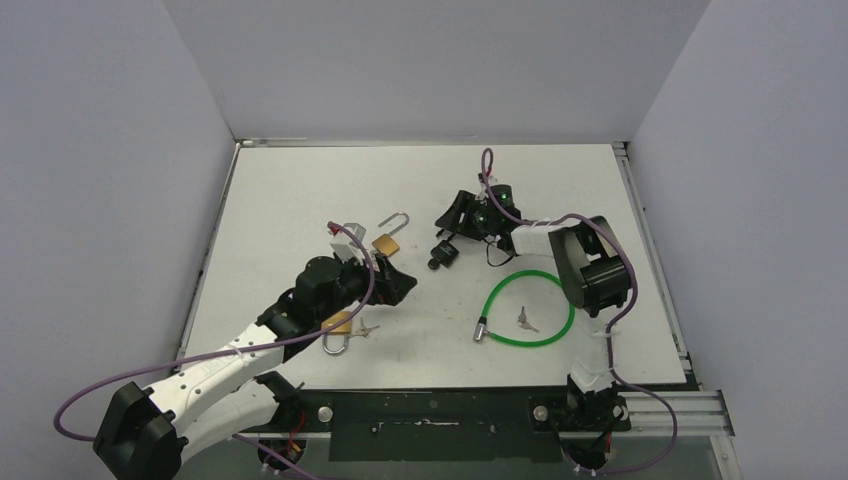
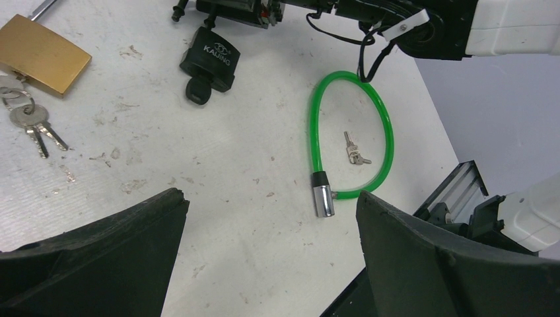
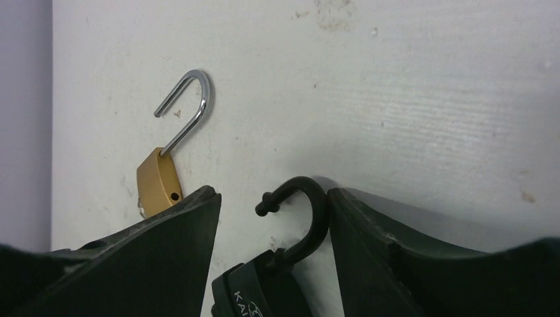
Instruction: Unlock with the key
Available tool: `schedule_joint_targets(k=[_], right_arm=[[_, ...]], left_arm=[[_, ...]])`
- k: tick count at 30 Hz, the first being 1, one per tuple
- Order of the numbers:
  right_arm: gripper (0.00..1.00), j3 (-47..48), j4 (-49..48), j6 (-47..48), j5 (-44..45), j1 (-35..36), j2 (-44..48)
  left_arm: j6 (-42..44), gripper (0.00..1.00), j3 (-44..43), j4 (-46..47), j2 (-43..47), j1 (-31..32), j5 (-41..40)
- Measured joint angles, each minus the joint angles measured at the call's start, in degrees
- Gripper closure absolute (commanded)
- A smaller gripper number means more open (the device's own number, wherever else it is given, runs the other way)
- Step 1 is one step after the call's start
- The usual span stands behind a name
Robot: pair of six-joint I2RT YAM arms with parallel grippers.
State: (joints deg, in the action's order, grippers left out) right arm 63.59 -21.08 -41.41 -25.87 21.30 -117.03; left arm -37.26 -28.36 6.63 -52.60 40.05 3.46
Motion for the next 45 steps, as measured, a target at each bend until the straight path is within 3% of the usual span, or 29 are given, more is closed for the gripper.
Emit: schedule_joint_targets(k=[3, 9, 12, 17, 21, 26, 31, 45], right_arm=[[0.24, 2.36, 2.99, 3.26, 1.99, 0.0, 0.04], [0.23, 4.81, 10.23, 10.16, 9.55, -0.85, 3.85], [0.26, 2.86, 15.23, 12.94, 14.78, -1.16, 10.27], [0.32, -7.1, 23.61, 14.38, 23.43, -1.49, 28.48], [0.42, -16.11, 31.19, 12.55, 28.98, -1.49, 43.56], [0.51, -25.11, 41.72, 8.04, 32.2, -1.44, 53.16], [0.55, -31.39, 48.3, 3.17, 31.61, -1.4, 57.0], [0.71, -38.25, 44.68, -1.57, 24.52, -1.38, 55.74]], left_arm=[[0.22, 0.03, 0.0, -0.68, 0.0, -0.17, -0.9], [0.72, 0.03, -0.28, -3.28, -0.28, -0.44, -2.08], [1.31, 0.03, -1.16, -5.25, -0.94, -0.48, -2.91], [1.75, 0.03, -2.38, -8.13, -1.03, -0.48, -3.98], [1.75, 0.03, -2.43, -8.79, -0.83, -0.59, -4.04], [1.7, 0.03, -2.43, -9.46, 0.02, -0.81, -4.04], [1.57, 0.03, -2.43, -9.49, 0.26, -0.81, -4.02], [0.81, 0.03, -2.4, -9.49, 0.26, -0.85, -4.0]])
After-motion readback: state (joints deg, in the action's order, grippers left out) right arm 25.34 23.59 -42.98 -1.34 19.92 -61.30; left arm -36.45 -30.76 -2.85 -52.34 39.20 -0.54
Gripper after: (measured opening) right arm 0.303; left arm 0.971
